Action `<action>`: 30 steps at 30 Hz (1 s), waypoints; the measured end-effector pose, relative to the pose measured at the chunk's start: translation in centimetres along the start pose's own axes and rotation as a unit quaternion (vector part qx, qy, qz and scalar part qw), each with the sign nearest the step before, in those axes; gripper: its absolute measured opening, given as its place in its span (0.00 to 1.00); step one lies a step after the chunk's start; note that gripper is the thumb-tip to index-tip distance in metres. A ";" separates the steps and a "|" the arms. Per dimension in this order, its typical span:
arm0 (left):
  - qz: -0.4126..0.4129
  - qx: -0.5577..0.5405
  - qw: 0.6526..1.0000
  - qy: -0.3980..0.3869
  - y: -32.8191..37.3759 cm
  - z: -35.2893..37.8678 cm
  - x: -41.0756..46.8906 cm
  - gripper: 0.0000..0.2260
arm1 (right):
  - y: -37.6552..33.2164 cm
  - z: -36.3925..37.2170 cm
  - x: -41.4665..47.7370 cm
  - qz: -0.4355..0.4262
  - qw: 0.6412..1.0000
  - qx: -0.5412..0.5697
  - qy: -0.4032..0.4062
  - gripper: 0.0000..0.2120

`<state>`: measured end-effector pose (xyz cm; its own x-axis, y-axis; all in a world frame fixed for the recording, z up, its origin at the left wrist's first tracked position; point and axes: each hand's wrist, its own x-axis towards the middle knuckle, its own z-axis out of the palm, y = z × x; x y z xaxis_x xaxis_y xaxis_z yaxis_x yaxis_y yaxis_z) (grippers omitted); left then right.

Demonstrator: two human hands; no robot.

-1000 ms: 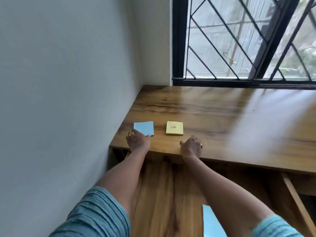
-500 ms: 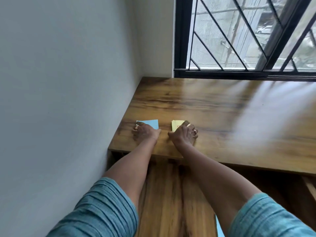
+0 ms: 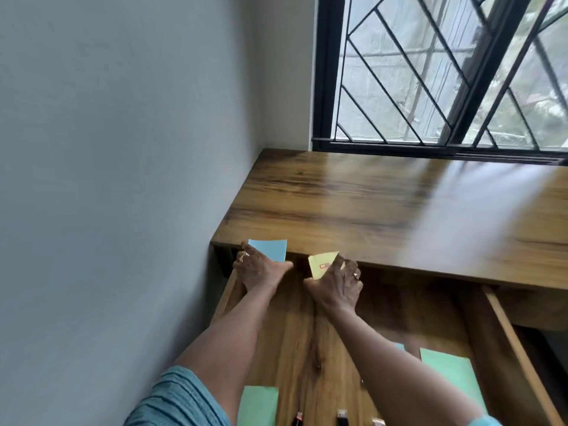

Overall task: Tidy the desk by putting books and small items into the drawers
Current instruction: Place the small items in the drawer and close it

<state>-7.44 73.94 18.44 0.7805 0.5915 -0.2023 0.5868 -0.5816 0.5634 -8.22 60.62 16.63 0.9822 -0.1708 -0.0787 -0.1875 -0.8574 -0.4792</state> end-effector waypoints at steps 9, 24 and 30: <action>-0.044 0.009 0.998 -0.039 -9.1 3.6 -7.8 0.53 | 4.5 3.5 -10.6 0.036 0.997 0.041 -0.062 0.43; -0.048 0.059 0.996 -0.039 -11.8 7.8 -5.7 0.51 | 5.2 9.4 -10.4 0.111 0.992 0.007 -0.065 0.40; -0.044 0.085 0.995 -0.039 -12.4 8.5 -5.9 0.49 | 5.2 10.7 -10.1 0.112 0.989 -0.058 -0.075 0.41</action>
<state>-17.44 72.92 5.83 0.7347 0.6029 -0.3109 0.6767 -0.6191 0.3986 -19.00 63.07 5.61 0.9051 -0.2969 -0.3042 -0.3928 -0.8579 -0.3314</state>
